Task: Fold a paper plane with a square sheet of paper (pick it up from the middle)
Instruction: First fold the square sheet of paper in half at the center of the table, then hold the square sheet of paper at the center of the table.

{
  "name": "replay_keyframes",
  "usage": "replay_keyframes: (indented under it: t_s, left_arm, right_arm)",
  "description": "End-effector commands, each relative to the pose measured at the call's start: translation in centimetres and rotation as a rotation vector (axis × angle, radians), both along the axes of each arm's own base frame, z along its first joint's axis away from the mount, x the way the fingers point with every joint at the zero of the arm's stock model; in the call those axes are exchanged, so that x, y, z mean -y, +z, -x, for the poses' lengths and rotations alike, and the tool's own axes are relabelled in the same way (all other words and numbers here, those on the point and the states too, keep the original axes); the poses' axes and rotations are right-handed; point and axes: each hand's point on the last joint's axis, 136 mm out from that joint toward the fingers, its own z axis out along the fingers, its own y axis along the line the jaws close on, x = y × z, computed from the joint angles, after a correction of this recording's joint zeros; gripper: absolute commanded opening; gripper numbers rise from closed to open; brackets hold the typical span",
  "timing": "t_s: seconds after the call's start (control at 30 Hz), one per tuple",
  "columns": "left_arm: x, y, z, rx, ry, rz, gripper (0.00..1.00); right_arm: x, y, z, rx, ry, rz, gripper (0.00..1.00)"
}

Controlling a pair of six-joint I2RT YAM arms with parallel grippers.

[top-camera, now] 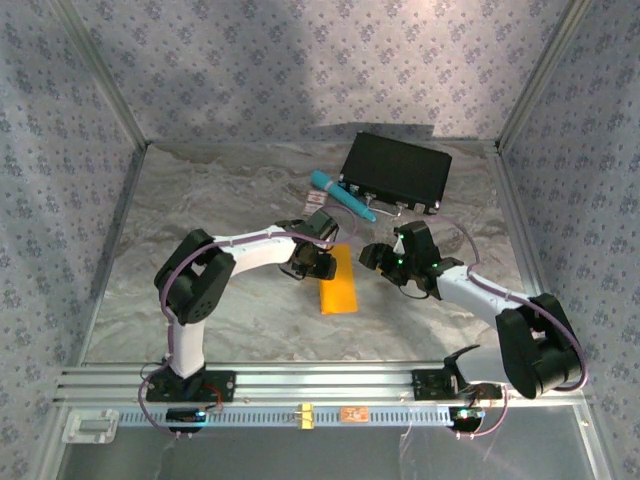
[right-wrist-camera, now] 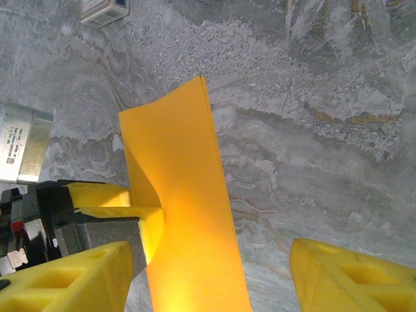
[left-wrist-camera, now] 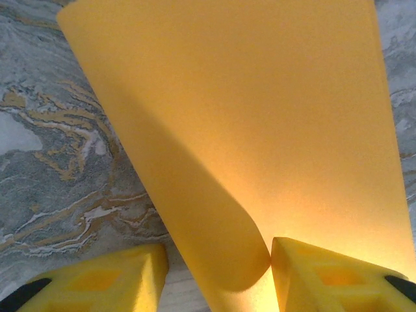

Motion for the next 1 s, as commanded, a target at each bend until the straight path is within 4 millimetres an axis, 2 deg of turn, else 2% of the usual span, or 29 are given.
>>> replay_keyframes:
  t_s: [0.0, 0.6, 0.7, 0.97]
  left_arm:
    - [-0.5, -2.5, -0.5, 0.000, -0.007, -0.040, 0.49]
    - [-0.3, -2.9, -0.4, -0.003, -0.021, -0.044, 0.50]
    - [-0.3, -3.0, -0.4, -0.003, -0.020, -0.046, 0.50]
    - [-0.4, -3.1, -0.3, -0.005, -0.019, -0.048, 0.50]
  right_arm:
    - [-0.1, -0.7, 0.5, -0.025, 0.008, 0.000, 0.67]
    - [-0.5, -0.8, 0.5, -0.026, 0.023, -0.008, 0.66]
    - [-0.9, -0.7, 0.5, -0.024, 0.040, -0.025, 0.57]
    - [-3.0, -1.1, 0.4, -0.037, 0.116, -0.074, 0.20]
